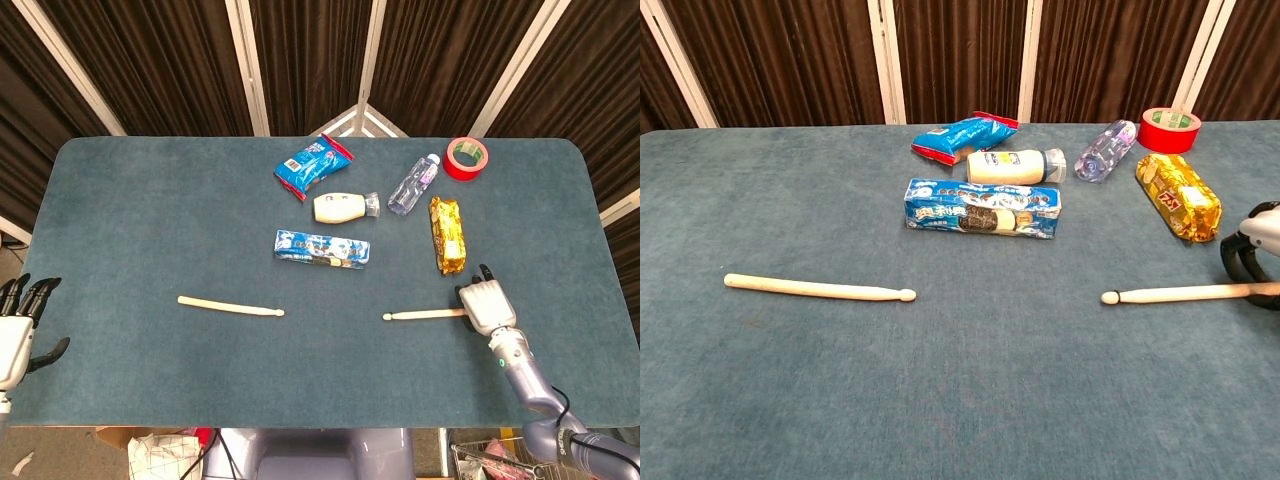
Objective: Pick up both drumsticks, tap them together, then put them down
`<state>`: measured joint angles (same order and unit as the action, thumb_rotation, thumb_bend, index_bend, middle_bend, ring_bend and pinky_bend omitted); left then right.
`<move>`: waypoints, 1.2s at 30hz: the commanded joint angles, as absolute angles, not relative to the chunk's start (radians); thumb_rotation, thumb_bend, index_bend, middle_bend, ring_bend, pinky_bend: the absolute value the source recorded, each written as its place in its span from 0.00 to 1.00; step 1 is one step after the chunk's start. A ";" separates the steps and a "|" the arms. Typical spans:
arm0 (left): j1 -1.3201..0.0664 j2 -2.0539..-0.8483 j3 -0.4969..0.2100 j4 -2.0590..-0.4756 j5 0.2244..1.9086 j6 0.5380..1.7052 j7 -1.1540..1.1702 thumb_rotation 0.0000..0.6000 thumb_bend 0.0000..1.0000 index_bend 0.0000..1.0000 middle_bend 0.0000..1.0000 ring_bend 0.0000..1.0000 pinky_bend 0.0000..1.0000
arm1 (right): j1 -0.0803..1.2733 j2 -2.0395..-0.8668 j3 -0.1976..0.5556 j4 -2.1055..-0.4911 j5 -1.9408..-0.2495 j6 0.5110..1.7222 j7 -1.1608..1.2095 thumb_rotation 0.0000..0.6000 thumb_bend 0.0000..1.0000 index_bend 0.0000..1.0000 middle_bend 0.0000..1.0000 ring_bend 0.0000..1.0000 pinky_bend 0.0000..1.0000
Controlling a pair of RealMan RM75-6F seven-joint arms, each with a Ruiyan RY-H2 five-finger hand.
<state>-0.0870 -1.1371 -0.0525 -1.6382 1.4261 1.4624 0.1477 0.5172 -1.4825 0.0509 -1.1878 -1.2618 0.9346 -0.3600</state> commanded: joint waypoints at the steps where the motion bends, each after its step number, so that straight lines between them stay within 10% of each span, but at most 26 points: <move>1: -0.087 -1.137 -0.052 -1.638 1.427 1.462 0.147 1.00 0.35 0.13 0.13 0.00 0.00 | 0.514 -1.480 0.050 -1.191 -1.272 0.942 -0.343 1.00 0.37 0.53 0.57 0.31 0.10; 36: -0.088 -1.131 -0.051 -1.642 1.424 1.456 0.135 1.00 0.35 0.13 0.13 0.00 0.00 | 0.513 -1.468 0.031 -1.166 -1.359 0.969 -0.251 1.00 0.43 0.71 0.59 0.33 0.10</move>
<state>-0.0881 -1.1311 -0.0506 -1.6416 1.4242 1.4557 0.1346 0.5132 -1.4671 0.0330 -1.1689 -1.3542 0.9661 -0.2576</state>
